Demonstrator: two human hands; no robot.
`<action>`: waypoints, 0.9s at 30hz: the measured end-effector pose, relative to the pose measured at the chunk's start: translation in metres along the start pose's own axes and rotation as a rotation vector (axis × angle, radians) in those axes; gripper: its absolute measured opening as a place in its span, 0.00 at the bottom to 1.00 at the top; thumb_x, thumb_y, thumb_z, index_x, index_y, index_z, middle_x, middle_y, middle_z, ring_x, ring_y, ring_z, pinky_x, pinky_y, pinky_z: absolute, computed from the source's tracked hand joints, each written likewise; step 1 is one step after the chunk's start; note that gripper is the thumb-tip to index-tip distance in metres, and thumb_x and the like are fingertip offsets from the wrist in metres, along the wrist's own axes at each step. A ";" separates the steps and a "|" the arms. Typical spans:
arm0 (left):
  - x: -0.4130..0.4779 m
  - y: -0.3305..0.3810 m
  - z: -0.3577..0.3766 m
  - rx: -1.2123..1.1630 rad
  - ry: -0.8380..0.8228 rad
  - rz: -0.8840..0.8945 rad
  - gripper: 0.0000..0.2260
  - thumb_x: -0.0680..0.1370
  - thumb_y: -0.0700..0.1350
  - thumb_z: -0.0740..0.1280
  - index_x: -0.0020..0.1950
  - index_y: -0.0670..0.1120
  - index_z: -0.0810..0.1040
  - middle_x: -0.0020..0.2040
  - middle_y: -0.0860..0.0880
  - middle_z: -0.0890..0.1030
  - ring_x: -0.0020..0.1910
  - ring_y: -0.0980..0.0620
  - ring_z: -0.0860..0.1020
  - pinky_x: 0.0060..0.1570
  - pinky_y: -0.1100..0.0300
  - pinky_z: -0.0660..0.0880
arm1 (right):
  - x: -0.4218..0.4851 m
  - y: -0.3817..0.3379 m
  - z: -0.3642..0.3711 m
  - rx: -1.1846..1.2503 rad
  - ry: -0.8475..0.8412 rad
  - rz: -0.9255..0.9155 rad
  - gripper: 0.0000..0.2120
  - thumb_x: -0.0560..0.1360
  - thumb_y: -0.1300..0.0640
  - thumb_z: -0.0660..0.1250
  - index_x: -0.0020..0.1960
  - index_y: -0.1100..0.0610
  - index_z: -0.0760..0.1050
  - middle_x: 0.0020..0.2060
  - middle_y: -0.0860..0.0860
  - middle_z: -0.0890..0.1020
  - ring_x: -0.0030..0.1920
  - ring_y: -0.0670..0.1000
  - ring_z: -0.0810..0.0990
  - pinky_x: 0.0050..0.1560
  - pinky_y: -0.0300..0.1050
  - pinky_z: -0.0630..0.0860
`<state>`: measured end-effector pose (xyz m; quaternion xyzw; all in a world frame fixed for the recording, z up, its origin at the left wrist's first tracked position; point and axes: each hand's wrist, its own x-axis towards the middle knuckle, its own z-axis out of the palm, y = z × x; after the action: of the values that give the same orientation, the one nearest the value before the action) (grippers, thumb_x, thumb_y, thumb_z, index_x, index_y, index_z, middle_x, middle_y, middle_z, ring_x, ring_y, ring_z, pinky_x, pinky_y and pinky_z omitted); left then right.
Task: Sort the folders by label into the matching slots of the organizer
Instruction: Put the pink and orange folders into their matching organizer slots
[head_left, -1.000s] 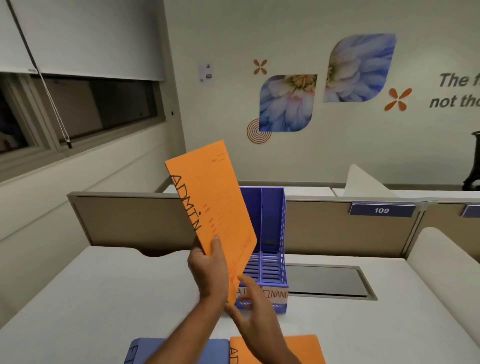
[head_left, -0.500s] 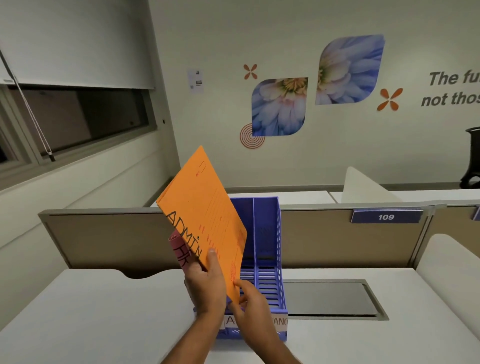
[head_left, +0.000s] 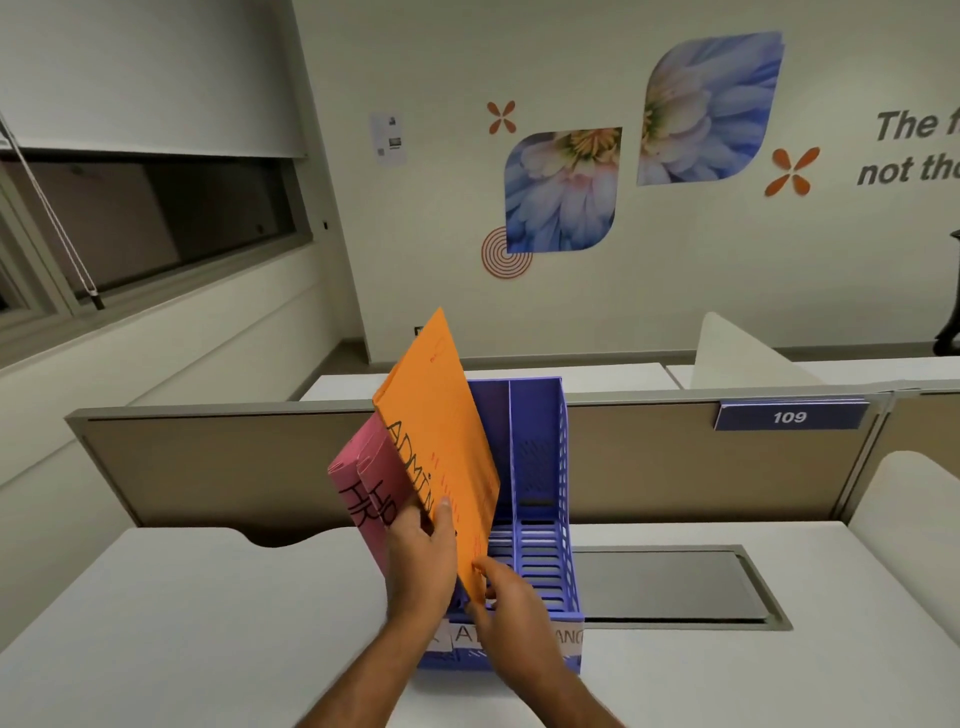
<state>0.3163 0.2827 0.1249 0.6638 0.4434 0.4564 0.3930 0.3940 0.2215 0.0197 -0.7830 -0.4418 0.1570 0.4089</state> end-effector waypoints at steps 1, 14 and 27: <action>0.000 -0.003 0.001 0.021 -0.014 -0.010 0.07 0.81 0.45 0.65 0.43 0.55 0.76 0.42 0.57 0.78 0.43 0.56 0.77 0.37 0.64 0.70 | 0.000 0.000 0.001 -0.010 0.002 0.001 0.19 0.77 0.50 0.67 0.67 0.42 0.69 0.61 0.41 0.77 0.56 0.42 0.77 0.58 0.40 0.75; -0.030 -0.021 -0.018 0.097 -0.053 -0.088 0.08 0.80 0.47 0.67 0.56 0.47 0.79 0.51 0.49 0.83 0.46 0.53 0.81 0.42 0.64 0.77 | -0.030 -0.004 -0.010 0.122 0.157 -0.005 0.20 0.78 0.46 0.66 0.68 0.47 0.70 0.64 0.44 0.76 0.62 0.44 0.74 0.62 0.47 0.78; -0.130 -0.066 -0.068 0.338 -0.245 0.082 0.24 0.81 0.48 0.64 0.76 0.49 0.64 0.74 0.47 0.69 0.72 0.50 0.67 0.63 0.59 0.76 | -0.150 0.011 -0.007 -0.144 0.249 -0.078 0.26 0.77 0.51 0.69 0.73 0.50 0.66 0.74 0.49 0.67 0.75 0.51 0.61 0.72 0.49 0.64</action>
<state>0.2112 0.1876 0.0488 0.7883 0.4352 0.3072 0.3081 0.3209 0.0923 -0.0019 -0.8060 -0.4279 0.0106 0.4089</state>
